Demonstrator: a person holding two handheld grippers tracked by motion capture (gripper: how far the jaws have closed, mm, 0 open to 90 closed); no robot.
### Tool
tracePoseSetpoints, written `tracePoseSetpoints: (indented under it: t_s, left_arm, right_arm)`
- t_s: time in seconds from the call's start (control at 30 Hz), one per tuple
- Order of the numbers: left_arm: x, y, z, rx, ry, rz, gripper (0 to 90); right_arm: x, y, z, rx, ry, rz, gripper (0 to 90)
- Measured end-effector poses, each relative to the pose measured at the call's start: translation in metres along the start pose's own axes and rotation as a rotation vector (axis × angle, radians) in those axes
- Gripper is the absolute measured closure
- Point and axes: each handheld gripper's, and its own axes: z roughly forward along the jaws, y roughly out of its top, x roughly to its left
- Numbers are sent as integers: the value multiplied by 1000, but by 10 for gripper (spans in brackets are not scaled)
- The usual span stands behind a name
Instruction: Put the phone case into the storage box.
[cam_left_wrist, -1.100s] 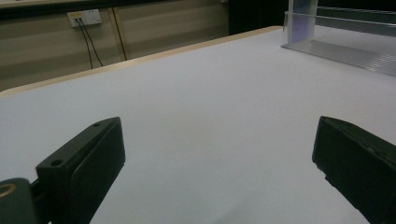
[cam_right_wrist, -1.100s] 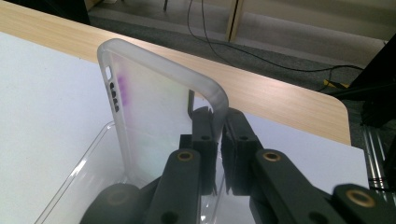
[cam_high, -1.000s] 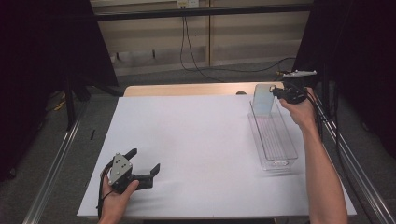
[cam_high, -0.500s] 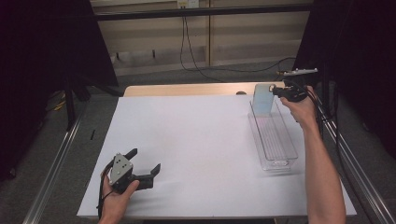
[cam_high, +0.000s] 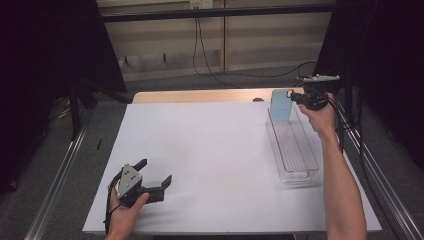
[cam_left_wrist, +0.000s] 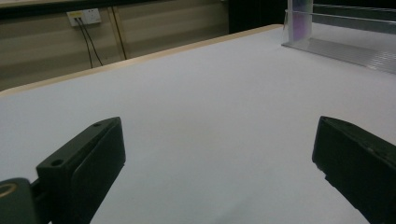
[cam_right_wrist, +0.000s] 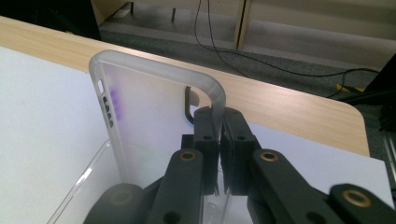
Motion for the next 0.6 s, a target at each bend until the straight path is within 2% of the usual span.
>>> tracePoseSetpoints:
  t_s: [0.07,0.33,0.6]
  left_arm:
    - [0,0,0,1,1,1,25]
    - [1,0,-1,3,2,6,26]
    - [0,0,-1,0,3,6,26]
  right_arm:
    - [0,0,2,4,-2,20,860]
    - [0,-2,4,-4,0,43,861]
    - [1,-3,-1,-13,-7,33,863]
